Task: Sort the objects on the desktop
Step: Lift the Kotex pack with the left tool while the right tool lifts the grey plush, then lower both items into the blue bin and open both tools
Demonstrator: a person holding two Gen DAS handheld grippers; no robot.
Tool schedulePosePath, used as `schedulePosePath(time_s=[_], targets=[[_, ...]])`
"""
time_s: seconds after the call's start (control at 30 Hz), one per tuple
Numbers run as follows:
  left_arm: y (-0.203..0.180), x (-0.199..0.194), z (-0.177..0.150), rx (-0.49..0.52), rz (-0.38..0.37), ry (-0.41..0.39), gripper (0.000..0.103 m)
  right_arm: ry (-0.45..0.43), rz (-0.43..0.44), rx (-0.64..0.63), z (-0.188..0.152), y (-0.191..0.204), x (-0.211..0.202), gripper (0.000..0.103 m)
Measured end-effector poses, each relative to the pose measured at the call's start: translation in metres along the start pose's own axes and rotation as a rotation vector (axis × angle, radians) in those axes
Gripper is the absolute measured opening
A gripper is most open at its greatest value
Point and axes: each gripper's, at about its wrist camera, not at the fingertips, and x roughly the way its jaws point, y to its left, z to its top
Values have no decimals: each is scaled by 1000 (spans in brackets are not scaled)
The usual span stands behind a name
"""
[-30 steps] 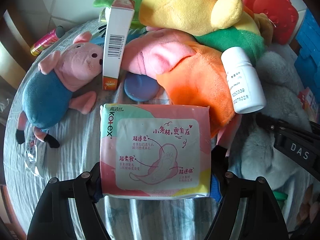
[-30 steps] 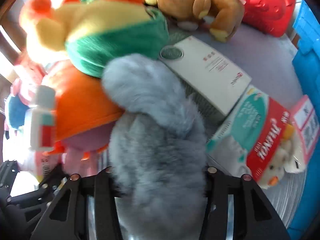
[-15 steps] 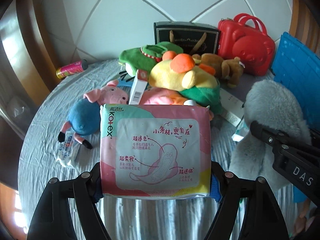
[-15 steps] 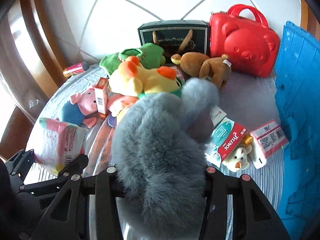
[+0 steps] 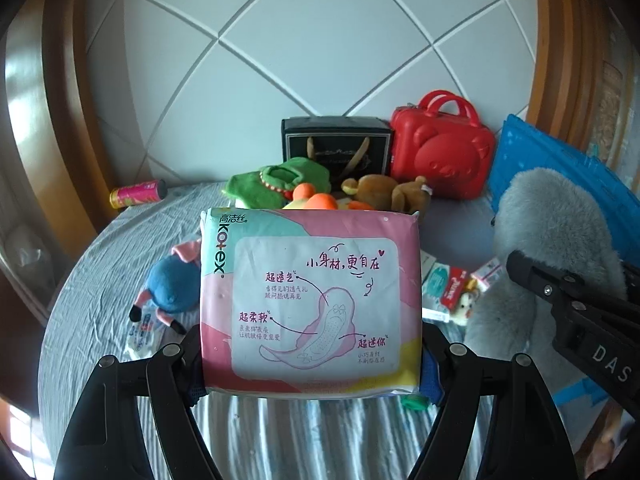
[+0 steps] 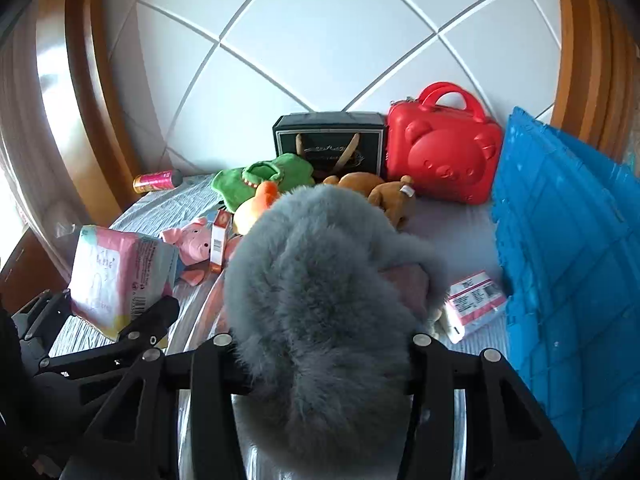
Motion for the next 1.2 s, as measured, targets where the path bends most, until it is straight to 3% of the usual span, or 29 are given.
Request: schedulePosePath(time_s=[0.33, 0.5, 0.67, 0.8, 0.93, 1.07, 1.2], targets=[[-67, -53, 27, 46, -109, -138, 78, -191, -118, 51, 12, -47, -108, 45], [-143, -80, 49, 77, -163, -231, 78, -289, -185, 75, 13, -105, -160, 45], [-244, -104, 68, 103, -233, -280, 78, -365, -253, 100, 7, -193, -213, 45], [-331, -112, 67, 162, -284, -261, 78, -377, -314, 135, -6, -273, -242, 45], [-405, -102, 54, 230, -306, -178, 78, -305, -337, 181, -26, -344, -239, 45], [-451, -84, 37, 292, -285, -93, 78, -210, -335, 236, -53, -402, -214, 45], [-473, -68, 22, 311, -269, -7, 78, -133, -320, 278, -77, -440, -190, 46]])
